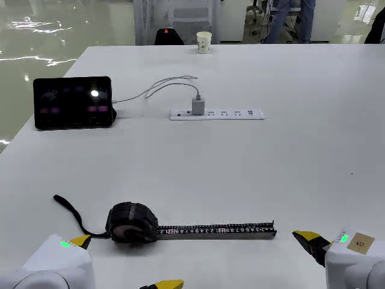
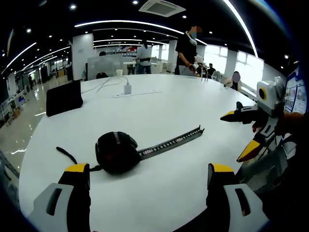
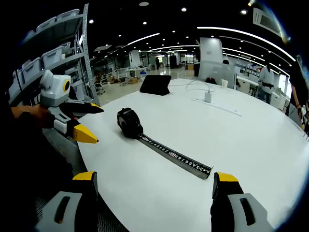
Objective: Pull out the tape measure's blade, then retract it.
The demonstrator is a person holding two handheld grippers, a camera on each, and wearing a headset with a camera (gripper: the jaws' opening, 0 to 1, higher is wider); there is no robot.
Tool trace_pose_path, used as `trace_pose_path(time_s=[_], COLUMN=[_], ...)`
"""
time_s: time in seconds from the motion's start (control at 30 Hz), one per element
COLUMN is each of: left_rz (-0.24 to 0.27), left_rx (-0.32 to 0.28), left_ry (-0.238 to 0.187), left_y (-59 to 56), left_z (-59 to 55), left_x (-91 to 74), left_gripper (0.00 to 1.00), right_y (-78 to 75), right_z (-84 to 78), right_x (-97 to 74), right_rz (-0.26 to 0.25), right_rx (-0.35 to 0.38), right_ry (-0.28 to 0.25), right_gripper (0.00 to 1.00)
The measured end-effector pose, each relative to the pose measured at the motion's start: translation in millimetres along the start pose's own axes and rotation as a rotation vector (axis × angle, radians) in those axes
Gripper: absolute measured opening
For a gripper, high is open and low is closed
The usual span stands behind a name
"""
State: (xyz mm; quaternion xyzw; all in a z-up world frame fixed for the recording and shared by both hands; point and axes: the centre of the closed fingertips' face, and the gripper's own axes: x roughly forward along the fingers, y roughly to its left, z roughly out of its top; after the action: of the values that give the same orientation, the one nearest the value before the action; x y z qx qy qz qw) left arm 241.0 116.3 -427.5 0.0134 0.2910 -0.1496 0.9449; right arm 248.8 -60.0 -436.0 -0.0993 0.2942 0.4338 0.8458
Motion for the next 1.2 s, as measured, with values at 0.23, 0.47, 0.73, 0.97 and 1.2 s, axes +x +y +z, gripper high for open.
trace_pose_path(time_s=[0.23, 0.47, 0.73, 0.97, 1.2], left_rz=[0.019, 0.044, 0.062, 0.080, 0.093], left_rx=[-0.009, -0.021, -0.037, -0.053, -0.060], left_ry=[-0.005, -0.012, -0.011, -0.011, -0.010], left_y=[4.0, 9.7, 15.2, 22.5, 27.1], left_z=[0.8, 1.0, -0.1, -1.3, -0.8], left_x=[2.8, 5.1, 10.4, 15.0, 19.6], left_gripper=[0.99, 0.99, 0.99, 0.99, 0.99], right_y=[-5.3, -11.4, -17.5, -23.1, -32.5], right_z=[-2.3, -1.7, -5.9, -9.2, -10.0], right_x=[0.7, 2.5, 8.0, 12.5, 17.5], right_rz=[0.024, 0.050, 0.096, 0.129, 0.153], right_rx=[-0.022, -0.062, -0.116, -0.159, -0.202], right_ry=[0.002, 0.005, 0.032, 0.048, 0.061], right_gripper=[0.99, 0.96, 0.95, 0.90, 0.85])
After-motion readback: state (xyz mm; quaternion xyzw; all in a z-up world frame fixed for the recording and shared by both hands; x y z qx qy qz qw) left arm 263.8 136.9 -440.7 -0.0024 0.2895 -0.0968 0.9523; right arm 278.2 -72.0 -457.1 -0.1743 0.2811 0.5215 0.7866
